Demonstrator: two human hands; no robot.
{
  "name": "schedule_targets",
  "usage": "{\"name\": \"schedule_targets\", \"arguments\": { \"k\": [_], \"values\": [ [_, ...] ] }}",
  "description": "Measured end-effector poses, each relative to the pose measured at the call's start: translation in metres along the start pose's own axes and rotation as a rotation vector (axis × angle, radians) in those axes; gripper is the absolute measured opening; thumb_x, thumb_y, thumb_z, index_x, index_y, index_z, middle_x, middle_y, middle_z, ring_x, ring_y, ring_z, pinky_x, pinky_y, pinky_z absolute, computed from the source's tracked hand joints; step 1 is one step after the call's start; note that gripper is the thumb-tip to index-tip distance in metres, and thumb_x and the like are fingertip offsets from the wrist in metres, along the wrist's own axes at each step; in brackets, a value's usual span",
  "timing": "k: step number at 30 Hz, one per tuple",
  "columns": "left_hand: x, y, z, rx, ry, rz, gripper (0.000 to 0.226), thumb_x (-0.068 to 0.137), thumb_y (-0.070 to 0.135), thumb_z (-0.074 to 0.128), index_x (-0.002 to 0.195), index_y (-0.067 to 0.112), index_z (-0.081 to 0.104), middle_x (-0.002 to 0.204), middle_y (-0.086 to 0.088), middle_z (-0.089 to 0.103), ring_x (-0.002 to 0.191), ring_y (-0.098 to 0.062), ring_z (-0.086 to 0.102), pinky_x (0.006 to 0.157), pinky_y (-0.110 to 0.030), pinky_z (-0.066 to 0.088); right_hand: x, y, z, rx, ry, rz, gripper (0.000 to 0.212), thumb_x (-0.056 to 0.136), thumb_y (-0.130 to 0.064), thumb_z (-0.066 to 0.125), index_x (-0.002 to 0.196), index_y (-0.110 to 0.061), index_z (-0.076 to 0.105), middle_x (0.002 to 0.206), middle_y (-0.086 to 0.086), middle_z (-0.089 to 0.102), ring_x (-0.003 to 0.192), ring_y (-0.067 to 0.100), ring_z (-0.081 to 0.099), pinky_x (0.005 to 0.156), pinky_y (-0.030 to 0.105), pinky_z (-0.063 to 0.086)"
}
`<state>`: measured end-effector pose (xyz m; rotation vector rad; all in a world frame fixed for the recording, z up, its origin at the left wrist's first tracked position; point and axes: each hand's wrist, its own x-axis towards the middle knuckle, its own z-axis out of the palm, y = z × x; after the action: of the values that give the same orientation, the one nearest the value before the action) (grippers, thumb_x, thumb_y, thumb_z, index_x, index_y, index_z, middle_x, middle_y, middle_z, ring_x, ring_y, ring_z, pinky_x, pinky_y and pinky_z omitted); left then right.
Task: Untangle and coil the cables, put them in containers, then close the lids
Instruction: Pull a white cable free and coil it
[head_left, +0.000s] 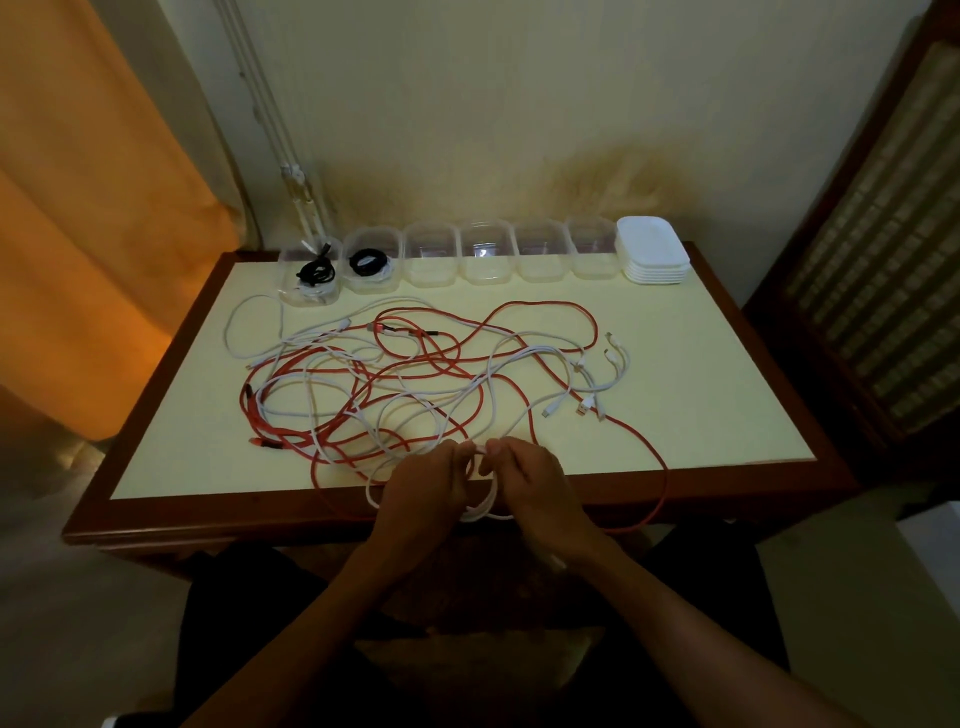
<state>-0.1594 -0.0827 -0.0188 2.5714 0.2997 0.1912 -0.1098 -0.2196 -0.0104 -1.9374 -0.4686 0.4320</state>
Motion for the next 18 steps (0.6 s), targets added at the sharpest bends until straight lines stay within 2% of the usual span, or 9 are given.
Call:
{"name": "schedule_targets", "arguments": {
  "k": [2, 5, 8, 9, 11, 14, 16, 18],
  "values": [
    [0.005, -0.007, -0.006, -0.001, -0.06, 0.027, 0.045, 0.101, 0.042, 0.028, 0.086, 0.015, 0.061, 0.074, 0.003, 0.055, 0.069, -0.012, 0.052, 0.065, -0.023, 0.035, 0.003, 0.005, -0.011, 0.008, -0.035, -0.054, 0.018, 0.103, -0.018, 0.047, 0.101, -0.022, 0.064, 0.093, -0.008, 0.066, 0.087, 0.001, 0.063, 0.077, 0.019, 0.051],
    [0.003, -0.008, -0.011, -0.217, -0.09, 0.079, 0.044, 0.095, 0.045, 0.025, 0.064, 0.023, 0.047, 0.06, 0.005, 0.047, 0.056, -0.005, 0.044, 0.057, -0.017, 0.032, 0.005, 0.011, -0.021, -0.15, 0.027, -0.191, 0.013, 0.095, -0.009, 0.061, 0.095, -0.018, 0.069, 0.089, -0.012, 0.063, 0.085, -0.002, 0.06, 0.073, 0.014, 0.047],
    [0.002, -0.001, -0.008, -0.388, -0.028, 0.079, 0.043, 0.1, 0.036, 0.031, 0.064, 0.021, 0.049, 0.059, 0.004, 0.047, 0.055, -0.003, 0.047, 0.058, -0.012, 0.036, 0.001, 0.01, -0.017, -0.206, -0.015, -0.206, 0.013, 0.093, -0.007, 0.064, 0.094, -0.014, 0.074, 0.085, -0.019, 0.059, 0.083, -0.004, 0.058, 0.074, 0.015, 0.045],
    [0.002, 0.002, -0.006, -0.429, 0.002, 0.082, 0.043, 0.102, 0.036, 0.032, 0.066, 0.021, 0.05, 0.06, 0.004, 0.048, 0.058, -0.002, 0.049, 0.059, -0.012, 0.037, -0.001, 0.008, -0.017, -0.134, -0.038, -0.171, 0.013, 0.093, -0.008, 0.064, 0.092, -0.014, 0.075, 0.08, -0.018, 0.064, 0.078, -0.002, 0.062, 0.073, 0.017, 0.047],
    [0.002, 0.007, -0.003, -0.476, 0.062, 0.093, 0.046, 0.104, 0.043, 0.03, 0.072, 0.018, 0.053, 0.064, 0.005, 0.051, 0.064, -0.002, 0.052, 0.059, -0.013, 0.039, -0.005, 0.002, -0.017, 0.07, -0.068, -0.082, 0.014, 0.092, -0.011, 0.065, 0.087, -0.009, 0.078, 0.075, -0.004, 0.074, 0.072, 0.008, 0.07, 0.07, 0.023, 0.055],
    [0.003, 0.012, -0.001, -0.445, 0.098, 0.061, 0.048, 0.096, 0.053, 0.027, 0.081, 0.014, 0.049, 0.065, 0.006, 0.05, 0.063, 0.001, 0.054, 0.057, -0.014, 0.041, -0.009, -0.005, -0.016, 0.359, -0.057, 0.079, 0.013, 0.091, -0.008, 0.066, 0.095, -0.002, 0.077, 0.087, 0.012, 0.076, 0.083, 0.027, 0.074, 0.079, 0.039, 0.061],
    [0.005, 0.013, -0.003, -0.368, 0.088, 0.023, 0.041, 0.095, 0.049, 0.028, 0.087, 0.014, 0.047, 0.065, 0.007, 0.05, 0.057, 0.003, 0.053, 0.054, -0.013, 0.041, -0.009, -0.007, -0.014, 0.566, -0.069, 0.19, 0.018, 0.095, -0.008, 0.06, 0.103, 0.0, 0.074, 0.097, 0.017, 0.075, 0.092, 0.033, 0.073, 0.086, 0.047, 0.059],
    [0.007, 0.012, -0.005, -0.25, 0.051, 0.021, 0.028, 0.1, 0.04, 0.034, 0.093, 0.015, 0.044, 0.067, 0.008, 0.049, 0.054, -0.002, 0.051, 0.052, -0.013, 0.041, -0.007, -0.009, -0.017, 0.722, -0.085, 0.281, 0.025, 0.099, -0.018, 0.056, 0.112, -0.001, 0.069, 0.107, 0.018, 0.073, 0.1, 0.034, 0.071, 0.09, 0.051, 0.057]
  ]
}}
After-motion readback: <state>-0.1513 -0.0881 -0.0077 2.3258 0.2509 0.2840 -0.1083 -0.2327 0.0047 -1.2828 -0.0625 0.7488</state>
